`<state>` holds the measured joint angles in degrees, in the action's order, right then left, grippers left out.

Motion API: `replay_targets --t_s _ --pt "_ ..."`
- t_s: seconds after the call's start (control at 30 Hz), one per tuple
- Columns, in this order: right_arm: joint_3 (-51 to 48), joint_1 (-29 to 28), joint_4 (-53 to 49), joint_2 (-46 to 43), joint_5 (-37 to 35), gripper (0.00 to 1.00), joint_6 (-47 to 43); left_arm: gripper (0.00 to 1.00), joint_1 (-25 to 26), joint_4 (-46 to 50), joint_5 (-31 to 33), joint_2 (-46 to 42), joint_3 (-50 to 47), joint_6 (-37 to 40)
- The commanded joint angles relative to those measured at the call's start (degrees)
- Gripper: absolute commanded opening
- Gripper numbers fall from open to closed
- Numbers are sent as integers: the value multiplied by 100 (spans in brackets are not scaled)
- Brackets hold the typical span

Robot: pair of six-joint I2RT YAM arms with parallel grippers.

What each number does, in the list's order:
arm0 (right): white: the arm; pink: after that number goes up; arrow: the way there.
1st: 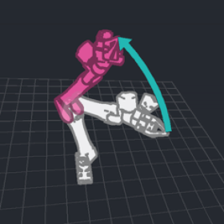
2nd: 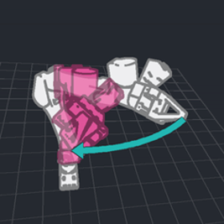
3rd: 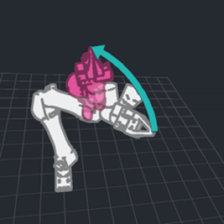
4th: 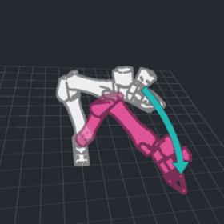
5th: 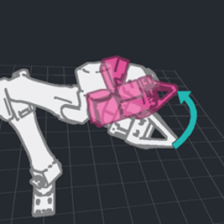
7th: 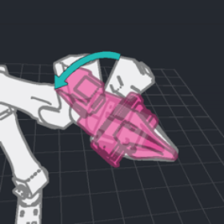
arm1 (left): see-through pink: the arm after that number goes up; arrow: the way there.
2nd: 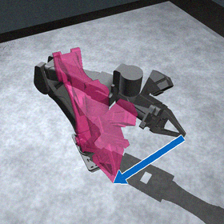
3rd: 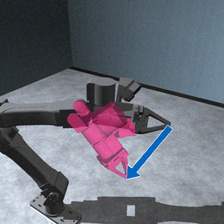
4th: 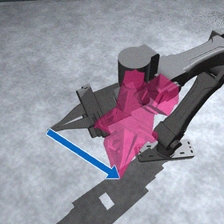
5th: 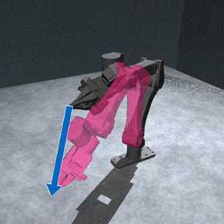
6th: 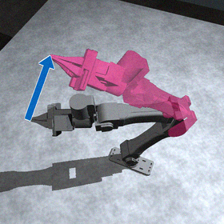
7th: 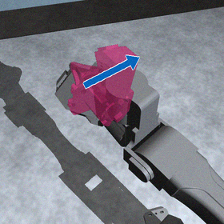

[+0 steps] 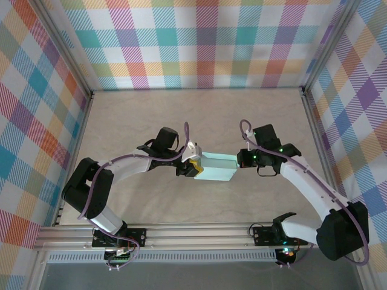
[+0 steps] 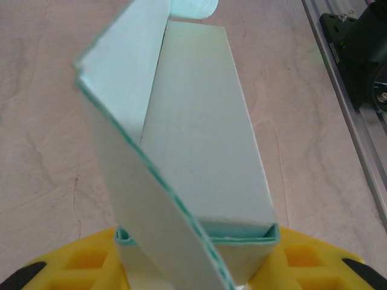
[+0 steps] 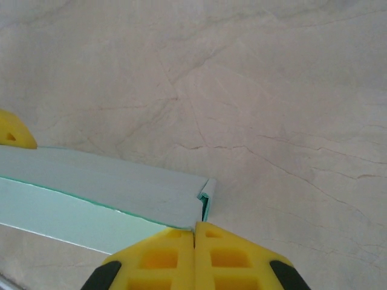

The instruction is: Fold the paper box

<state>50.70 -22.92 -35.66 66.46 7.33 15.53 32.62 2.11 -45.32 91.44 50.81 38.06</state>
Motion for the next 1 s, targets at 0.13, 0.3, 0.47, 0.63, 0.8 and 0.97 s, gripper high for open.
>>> replay_targets --t_s 0.13,0.3,0.47,0.63,0.8,0.97 --pt "-398 -240 558 -322 -756 4 804 40 25 -126 288 -12 -100 -227" --pt "-641 -317 729 -393 -1130 3 1175 40 27 -172 344 31 -103 -253" --pt "-929 -456 1067 -467 -1358 3 1512 41 25 -200 428 217 -57 -274" --pt "-1202 -600 1337 -510 -1516 4 1523 41 25 -247 510 276 -83 -272" --pt "-1282 -644 1439 -606 -1524 3 1436 43 25 -237 593 332 -67 -306" --pt "-1143 -679 1330 -647 -1673 3 1426 57 25 -279 753 267 -57 -566"
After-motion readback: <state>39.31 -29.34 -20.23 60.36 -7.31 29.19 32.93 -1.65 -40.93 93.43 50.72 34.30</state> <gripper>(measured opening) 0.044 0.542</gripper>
